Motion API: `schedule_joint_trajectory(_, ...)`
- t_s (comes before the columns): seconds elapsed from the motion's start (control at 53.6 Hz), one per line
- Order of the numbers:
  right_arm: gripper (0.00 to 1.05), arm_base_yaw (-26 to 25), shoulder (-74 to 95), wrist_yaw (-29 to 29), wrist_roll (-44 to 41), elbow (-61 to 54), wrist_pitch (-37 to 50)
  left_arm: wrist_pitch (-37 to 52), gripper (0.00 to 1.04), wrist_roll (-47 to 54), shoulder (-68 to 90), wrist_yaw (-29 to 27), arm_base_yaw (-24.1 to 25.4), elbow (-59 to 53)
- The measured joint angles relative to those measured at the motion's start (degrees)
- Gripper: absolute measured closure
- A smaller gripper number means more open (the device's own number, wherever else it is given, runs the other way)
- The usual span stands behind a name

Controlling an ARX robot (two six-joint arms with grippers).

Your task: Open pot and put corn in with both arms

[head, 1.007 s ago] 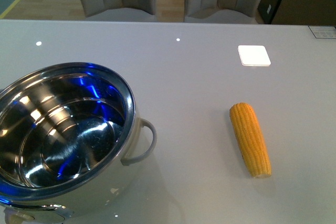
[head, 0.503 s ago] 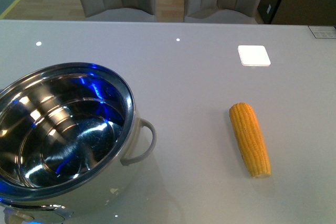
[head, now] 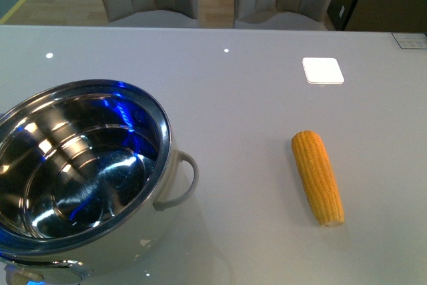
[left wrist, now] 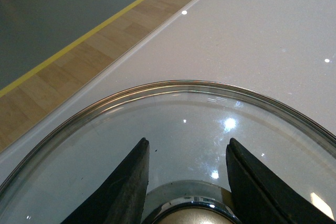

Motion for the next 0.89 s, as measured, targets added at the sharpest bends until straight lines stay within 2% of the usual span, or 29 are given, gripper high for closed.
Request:
schedule_joint_trajectory(0.373,0.09,0.00,0.00,0.00,0.00,0.02,0.00,-1.55,0.06,-0.04,-1.49,-0.44,-0.13,-1.11)
schedule_joint_trajectory(0.578,0.09,0.00,0.00,0.00,0.00,0.02,0.00,-2.23,0.07,-0.17,-7.30,-0.44,-0.26,-3.96)
schedule_joint_trajectory(0.895,0.09,0.00,0.00,0.00,0.00,0.02,0.00,-8.41,0.07,-1.33,-26.75,1.40,-2.25,-12.52)
